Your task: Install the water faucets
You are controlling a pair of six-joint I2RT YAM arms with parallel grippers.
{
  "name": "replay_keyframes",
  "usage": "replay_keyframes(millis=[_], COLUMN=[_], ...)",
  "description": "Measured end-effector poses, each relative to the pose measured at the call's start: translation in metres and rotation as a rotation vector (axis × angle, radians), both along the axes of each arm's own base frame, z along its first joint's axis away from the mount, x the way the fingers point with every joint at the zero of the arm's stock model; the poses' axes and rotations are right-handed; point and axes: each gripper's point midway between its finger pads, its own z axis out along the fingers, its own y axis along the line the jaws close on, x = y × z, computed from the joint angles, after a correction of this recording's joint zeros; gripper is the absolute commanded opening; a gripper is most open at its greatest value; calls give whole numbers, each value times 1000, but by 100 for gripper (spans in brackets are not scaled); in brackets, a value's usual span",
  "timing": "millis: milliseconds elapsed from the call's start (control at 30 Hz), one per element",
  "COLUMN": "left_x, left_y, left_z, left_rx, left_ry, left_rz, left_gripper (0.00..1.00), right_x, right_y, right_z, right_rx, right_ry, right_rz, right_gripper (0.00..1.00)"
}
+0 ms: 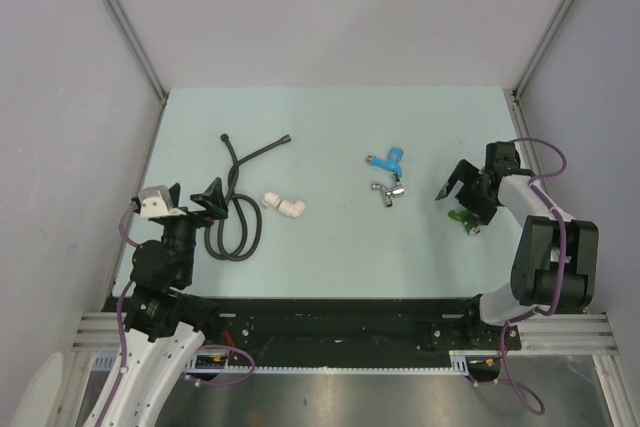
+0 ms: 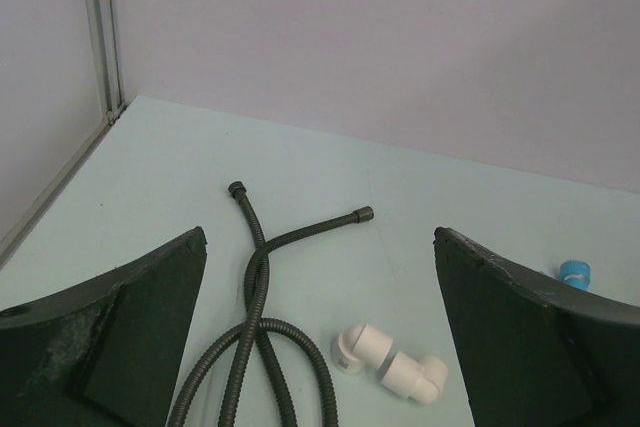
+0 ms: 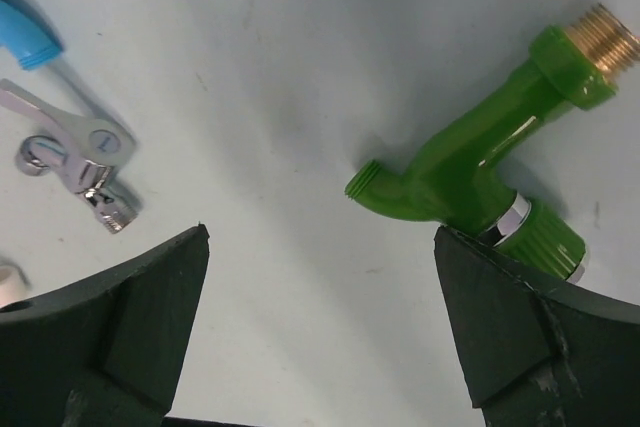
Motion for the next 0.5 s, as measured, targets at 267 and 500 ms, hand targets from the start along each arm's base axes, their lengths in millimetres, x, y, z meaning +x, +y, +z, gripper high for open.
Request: replay_keyframes(millis=[267, 500], left_x=[0, 0], left_y=[-2, -2], left_z=[-1, -2], left_rx=[1, 1], left_ry=[2, 3], left_rz=[-6, -6], left_gripper=[100, 100], right_x=[-8, -11], right_y=[-13, -33], right_z=[4, 13], right_rx=[-106, -160], right_ry=[6, -17], right_rz=[2, -30], right_gripper=[97, 97])
